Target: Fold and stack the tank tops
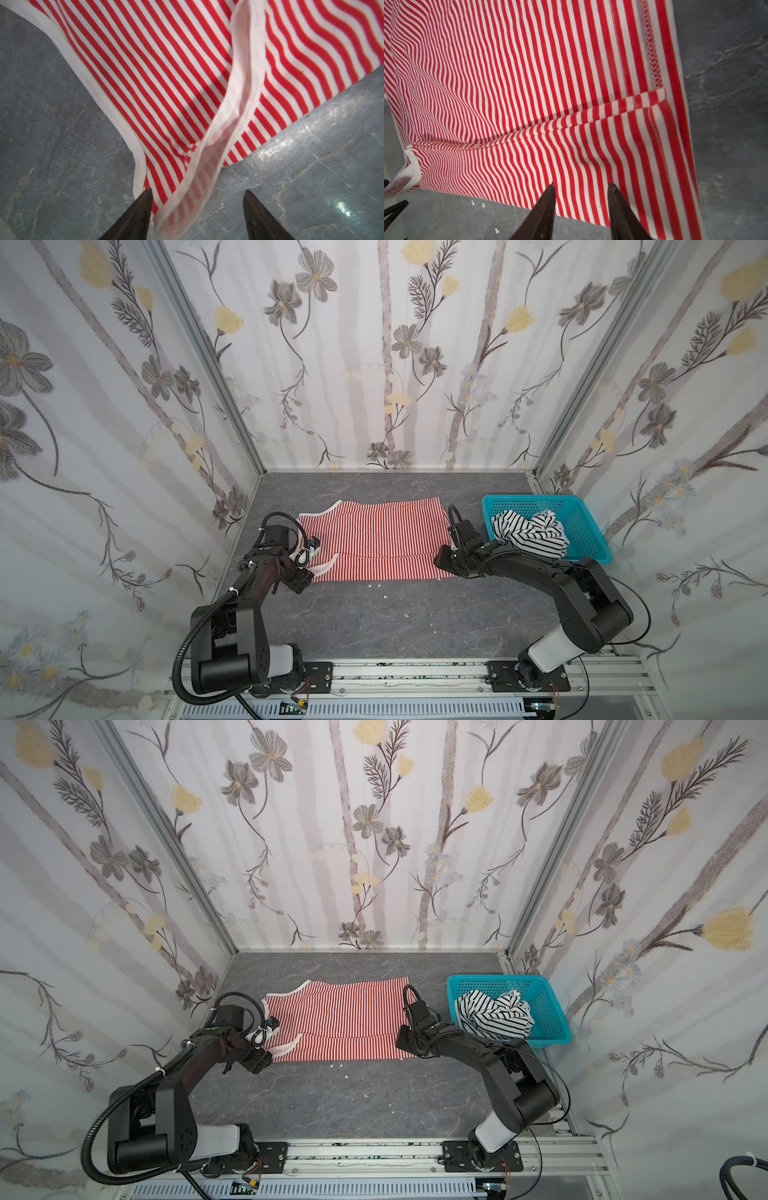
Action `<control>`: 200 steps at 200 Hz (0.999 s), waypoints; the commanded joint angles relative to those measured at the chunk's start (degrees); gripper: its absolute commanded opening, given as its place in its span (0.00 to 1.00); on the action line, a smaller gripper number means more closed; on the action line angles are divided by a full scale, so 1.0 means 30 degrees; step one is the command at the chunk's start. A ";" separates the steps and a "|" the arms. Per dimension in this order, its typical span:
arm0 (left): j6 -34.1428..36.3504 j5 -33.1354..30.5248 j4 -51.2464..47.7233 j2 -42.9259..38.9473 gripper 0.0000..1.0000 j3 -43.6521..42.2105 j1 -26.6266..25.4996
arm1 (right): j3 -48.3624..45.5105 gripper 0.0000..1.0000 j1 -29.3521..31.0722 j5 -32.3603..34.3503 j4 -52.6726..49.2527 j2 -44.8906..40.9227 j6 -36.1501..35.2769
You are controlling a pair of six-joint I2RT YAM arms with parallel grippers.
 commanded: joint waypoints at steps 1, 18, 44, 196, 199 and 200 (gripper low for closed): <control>0.0736 0.0734 0.0340 0.0804 0.63 0.0617 0.0551 | -0.0229 0.43 -0.0009 0.0101 0.0898 -0.0031 0.0172; 0.1090 0.0763 0.0335 0.1473 0.55 0.0945 0.0905 | -0.0379 0.43 -0.0068 0.0145 0.0908 -0.0154 0.0202; 0.1346 0.0800 0.0331 0.2328 0.40 0.1524 0.1353 | -0.0468 0.43 -0.0171 0.0174 0.0876 -0.0359 0.0231; 0.1309 0.1084 0.0785 0.5964 0.55 0.3215 0.3094 | -0.0863 0.43 -0.0359 0.0262 0.0961 0.0258 0.0290; 0.1309 0.1033 0.0788 0.5973 0.55 0.3191 0.3094 | -0.0891 0.43 -0.0375 0.0262 0.0947 0.0240 0.0290; 0.1307 0.1021 0.0807 0.5965 0.55 0.3162 0.3094 | -0.0899 0.43 -0.0378 0.0277 0.0952 0.0232 0.0290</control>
